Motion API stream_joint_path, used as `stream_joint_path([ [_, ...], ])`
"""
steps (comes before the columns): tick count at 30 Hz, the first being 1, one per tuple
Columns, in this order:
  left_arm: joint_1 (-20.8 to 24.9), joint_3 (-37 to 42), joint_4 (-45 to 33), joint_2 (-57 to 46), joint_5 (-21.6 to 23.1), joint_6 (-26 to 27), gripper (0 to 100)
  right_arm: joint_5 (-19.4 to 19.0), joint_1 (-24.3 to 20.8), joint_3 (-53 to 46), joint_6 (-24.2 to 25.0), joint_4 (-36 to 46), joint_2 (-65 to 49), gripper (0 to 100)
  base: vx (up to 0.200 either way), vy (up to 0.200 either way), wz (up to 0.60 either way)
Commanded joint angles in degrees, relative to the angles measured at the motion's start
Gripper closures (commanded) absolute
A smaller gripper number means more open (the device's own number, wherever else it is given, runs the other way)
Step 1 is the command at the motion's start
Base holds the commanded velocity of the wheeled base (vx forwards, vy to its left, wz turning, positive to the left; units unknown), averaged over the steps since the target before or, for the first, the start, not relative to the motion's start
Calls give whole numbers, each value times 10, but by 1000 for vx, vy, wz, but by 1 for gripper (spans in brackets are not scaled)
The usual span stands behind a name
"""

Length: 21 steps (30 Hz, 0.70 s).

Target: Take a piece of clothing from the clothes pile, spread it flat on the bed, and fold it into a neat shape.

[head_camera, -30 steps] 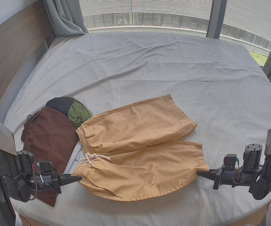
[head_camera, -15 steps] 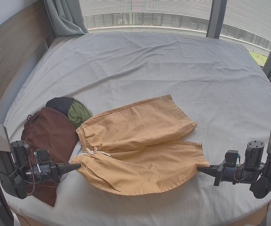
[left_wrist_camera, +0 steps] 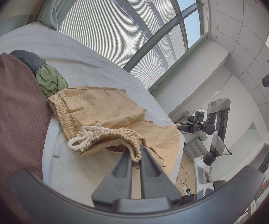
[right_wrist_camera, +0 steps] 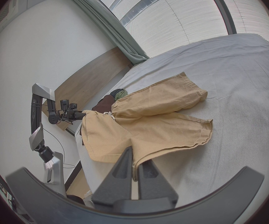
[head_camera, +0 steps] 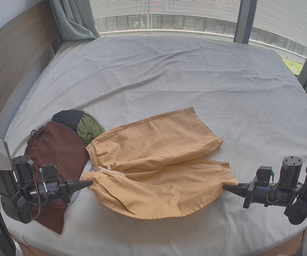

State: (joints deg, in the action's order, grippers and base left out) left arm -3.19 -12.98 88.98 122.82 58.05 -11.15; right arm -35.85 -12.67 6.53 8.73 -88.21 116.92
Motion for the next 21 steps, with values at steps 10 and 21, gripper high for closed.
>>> stream_joint_path([
  [10, -4, -6, 1, 1, 0, 0, 100, -1, -10, -3, 9, 1, -57, 100, 0, 0, 0],
  [21, -8, -12, 1, 1, 0, -1, 100, 0, -16, -4, 9, 1, -74, 100, 0, 0, 0],
])
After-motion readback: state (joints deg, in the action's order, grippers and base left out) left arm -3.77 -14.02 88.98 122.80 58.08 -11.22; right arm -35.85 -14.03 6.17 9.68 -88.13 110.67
